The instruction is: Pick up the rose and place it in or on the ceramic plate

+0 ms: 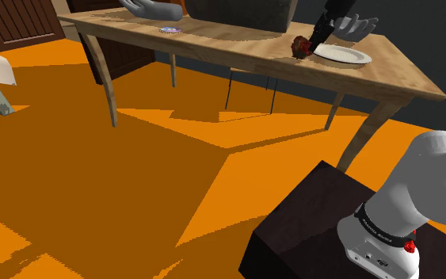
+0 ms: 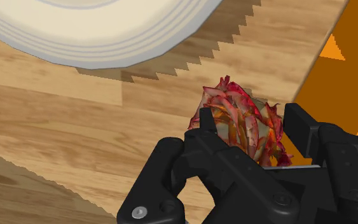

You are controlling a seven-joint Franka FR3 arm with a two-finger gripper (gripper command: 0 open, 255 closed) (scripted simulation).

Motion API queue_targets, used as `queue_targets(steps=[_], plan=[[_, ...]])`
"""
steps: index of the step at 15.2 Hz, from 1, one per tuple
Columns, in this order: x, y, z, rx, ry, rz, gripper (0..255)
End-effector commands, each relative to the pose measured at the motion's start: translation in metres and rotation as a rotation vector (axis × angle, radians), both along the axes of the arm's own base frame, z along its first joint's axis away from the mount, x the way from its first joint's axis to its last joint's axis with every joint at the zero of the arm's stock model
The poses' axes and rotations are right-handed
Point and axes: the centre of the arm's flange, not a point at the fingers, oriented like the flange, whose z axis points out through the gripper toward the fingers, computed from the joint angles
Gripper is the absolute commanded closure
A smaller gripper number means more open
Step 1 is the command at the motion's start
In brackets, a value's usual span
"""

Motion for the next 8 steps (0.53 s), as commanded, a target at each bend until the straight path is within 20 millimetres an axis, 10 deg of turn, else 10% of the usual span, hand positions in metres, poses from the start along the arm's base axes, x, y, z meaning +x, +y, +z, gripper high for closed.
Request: queue_targets(steps=[1,8], plan=[[-0.0003,0.0047,-0.0065,0.011,0.032,0.009,255],[0.0002,0.0033,-0.0069,0.012,0.032,0.009,255]])
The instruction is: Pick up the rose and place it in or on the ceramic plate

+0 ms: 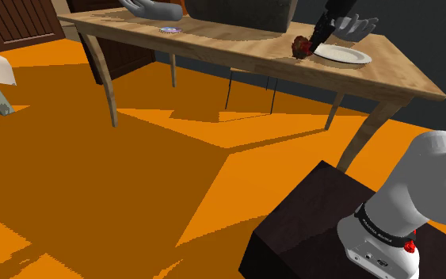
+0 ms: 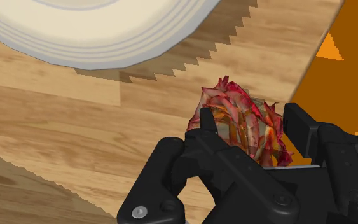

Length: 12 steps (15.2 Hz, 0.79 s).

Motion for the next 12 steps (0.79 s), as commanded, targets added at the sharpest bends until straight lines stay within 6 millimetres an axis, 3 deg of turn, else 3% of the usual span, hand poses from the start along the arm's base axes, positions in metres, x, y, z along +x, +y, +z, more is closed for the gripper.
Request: queue_targets(steps=[1,12], plan=[[0.002,0.003,-0.003,0.01,0.03,0.008,255],[0.002,0.003,0.055,0.01,0.03,0.008,255]])
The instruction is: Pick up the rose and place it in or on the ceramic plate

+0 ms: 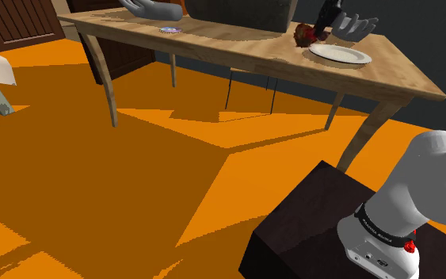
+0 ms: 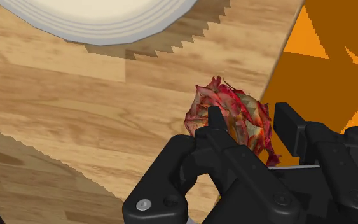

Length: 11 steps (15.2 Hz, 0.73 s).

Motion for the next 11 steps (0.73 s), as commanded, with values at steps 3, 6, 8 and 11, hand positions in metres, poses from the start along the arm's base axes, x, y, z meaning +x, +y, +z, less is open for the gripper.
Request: queue_targets(steps=[3,6,8,11], plan=[[-0.001,-0.001,0.02,0.0,0.0,0.0,255],[-0.005,-0.013,0.029,0.0,0.0,0.0,255],[-0.013,-0.038,0.03,0.0,0.0,0.0,255],[-0.025,-0.076,0.032,0.0,0.0,0.0,255]])
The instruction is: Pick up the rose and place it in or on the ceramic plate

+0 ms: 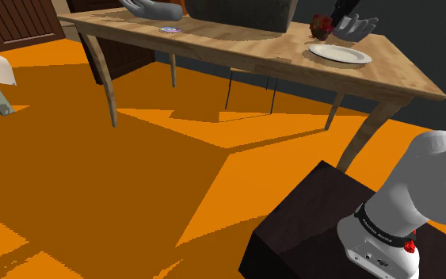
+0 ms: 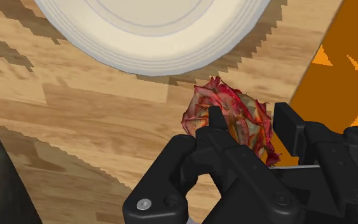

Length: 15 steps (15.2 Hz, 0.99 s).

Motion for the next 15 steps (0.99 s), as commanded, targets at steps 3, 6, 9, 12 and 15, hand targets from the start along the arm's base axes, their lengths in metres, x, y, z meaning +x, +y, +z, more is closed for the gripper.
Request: queue_targets(steps=[3,6,9,12,15], plan=[[-0.017,-0.05,0.004,-0.001,-0.001,0.002,255],[-0.029,-0.087,0.006,-0.001,-0.001,0.002,255],[-0.041,-0.125,0.008,-0.001,-0.001,0.002,255],[-0.046,-0.14,-0.002,-0.001,-0.001,0.002,255],[-0.046,-0.14,-0.018,-0.001,-0.001,0.002,255]])
